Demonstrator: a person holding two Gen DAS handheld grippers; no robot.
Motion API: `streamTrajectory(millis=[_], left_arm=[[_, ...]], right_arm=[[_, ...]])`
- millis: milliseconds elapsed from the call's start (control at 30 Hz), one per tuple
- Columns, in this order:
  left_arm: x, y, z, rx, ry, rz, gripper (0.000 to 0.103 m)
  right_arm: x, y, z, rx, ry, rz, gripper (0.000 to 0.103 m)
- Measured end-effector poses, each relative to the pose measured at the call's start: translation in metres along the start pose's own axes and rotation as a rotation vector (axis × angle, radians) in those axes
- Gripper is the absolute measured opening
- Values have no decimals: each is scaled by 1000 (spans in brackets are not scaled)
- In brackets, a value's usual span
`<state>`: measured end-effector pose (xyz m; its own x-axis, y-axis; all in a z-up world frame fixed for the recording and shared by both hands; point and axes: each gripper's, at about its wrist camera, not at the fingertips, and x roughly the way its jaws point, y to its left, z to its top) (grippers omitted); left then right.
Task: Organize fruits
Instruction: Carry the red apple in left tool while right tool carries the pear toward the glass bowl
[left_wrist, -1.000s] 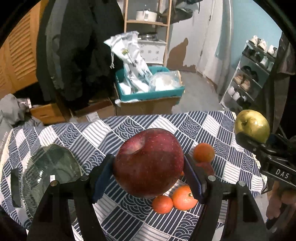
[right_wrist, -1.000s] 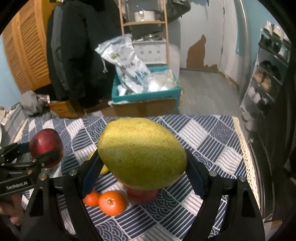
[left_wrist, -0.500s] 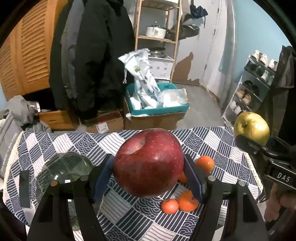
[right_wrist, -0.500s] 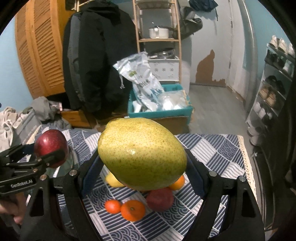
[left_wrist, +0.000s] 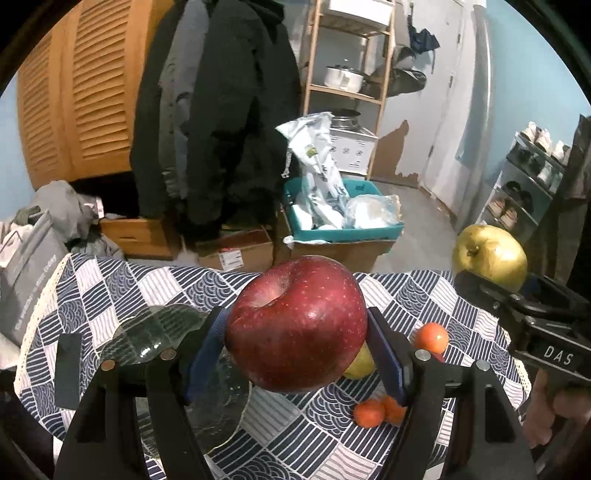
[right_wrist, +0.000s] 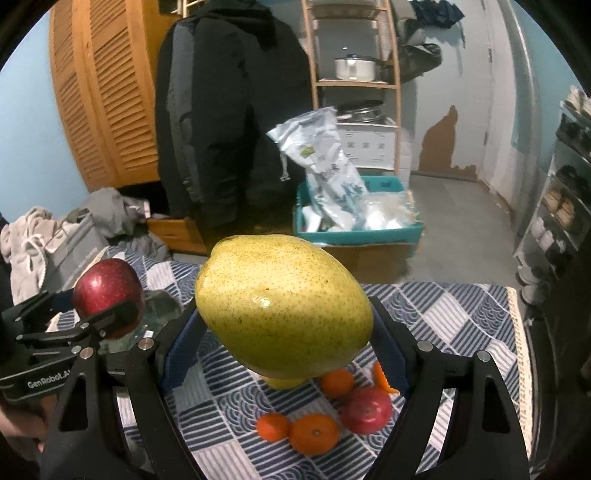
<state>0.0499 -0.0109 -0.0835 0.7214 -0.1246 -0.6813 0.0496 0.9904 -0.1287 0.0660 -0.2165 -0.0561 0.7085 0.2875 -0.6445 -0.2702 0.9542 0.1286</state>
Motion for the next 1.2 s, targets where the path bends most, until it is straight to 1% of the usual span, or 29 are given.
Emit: streamTrajectory(millis=[400,633,933,1200], left_arm=[[-3,60,-2,-87,1,68,76],[2,99,-9,-146,23,115,76],[19,145,-27,-208,78,172,76],[42,176,-51,-241,163,211,76]], right_arm=[[36,52,15,-60,42,68,83],[63,83,16,-100,81,110,83],[112,122,12,-128,171,163,83],[154,153,-4,-159,271,193,83]])
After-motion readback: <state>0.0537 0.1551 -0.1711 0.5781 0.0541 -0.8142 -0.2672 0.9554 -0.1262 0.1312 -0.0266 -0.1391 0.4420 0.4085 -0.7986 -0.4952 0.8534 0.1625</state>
